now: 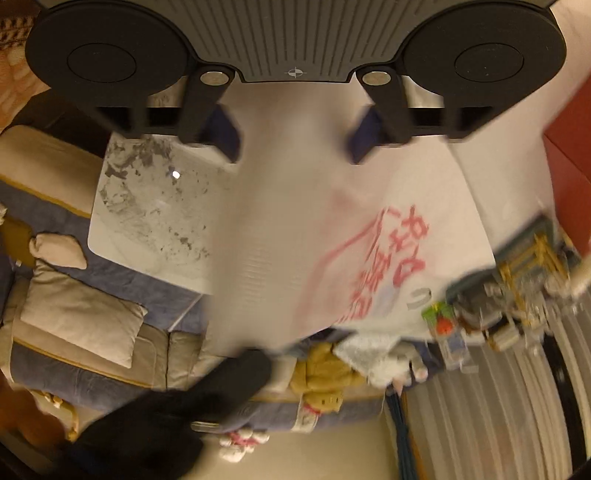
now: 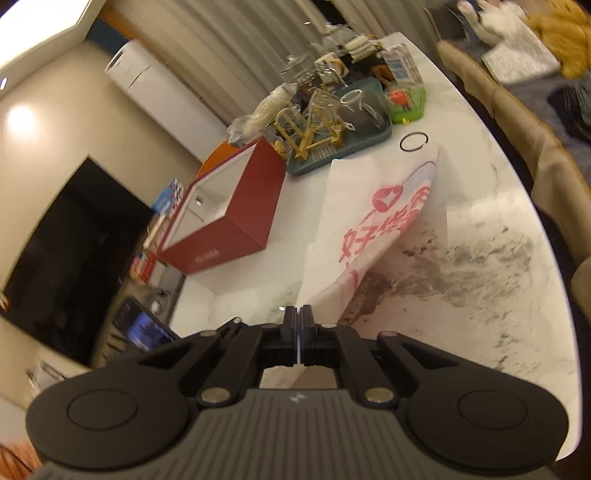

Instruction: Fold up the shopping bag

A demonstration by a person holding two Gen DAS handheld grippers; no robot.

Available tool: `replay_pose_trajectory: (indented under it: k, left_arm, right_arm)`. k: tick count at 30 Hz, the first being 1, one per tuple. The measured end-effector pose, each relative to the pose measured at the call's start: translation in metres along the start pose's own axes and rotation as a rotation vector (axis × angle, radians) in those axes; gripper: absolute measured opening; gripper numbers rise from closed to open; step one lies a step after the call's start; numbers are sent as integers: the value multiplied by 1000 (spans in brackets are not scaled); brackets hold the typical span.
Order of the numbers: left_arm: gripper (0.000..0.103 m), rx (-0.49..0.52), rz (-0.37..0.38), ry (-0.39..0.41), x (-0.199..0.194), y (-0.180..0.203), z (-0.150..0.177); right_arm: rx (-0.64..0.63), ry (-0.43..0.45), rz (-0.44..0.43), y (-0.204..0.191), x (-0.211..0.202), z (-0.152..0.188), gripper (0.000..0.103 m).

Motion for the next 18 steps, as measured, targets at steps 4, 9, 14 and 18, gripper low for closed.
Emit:
replay_pose_trajectory:
  k: [4, 9, 14, 18]
  left_arm:
    - [40, -3, 52, -13, 1, -7, 6]
    - [40, -44, 106, 29, -15, -14, -4]
    - [40, -54, 95, 20, -13, -18, -10]
    - [40, -58, 86, 29, -14, -19, -13]
  right_arm:
    - [-372, 18, 127, -4, -9, 27, 68]
    - [-1066, 41, 308, 0, 2, 72, 86]
    - [-1374, 38, 370, 4, 50, 89, 82]
    - [-1514, -31, 421, 6, 99, 88, 46]
Point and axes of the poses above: each gripper's, at about its wrist camera, not at the fingertips, and x roughly the way its jaws point, y to its right, z to its underside, the point moved 10 cm from there along x, roughly the way its jaws point, and after that the axes turned 7 degrees about x, right-handed, at the moved point
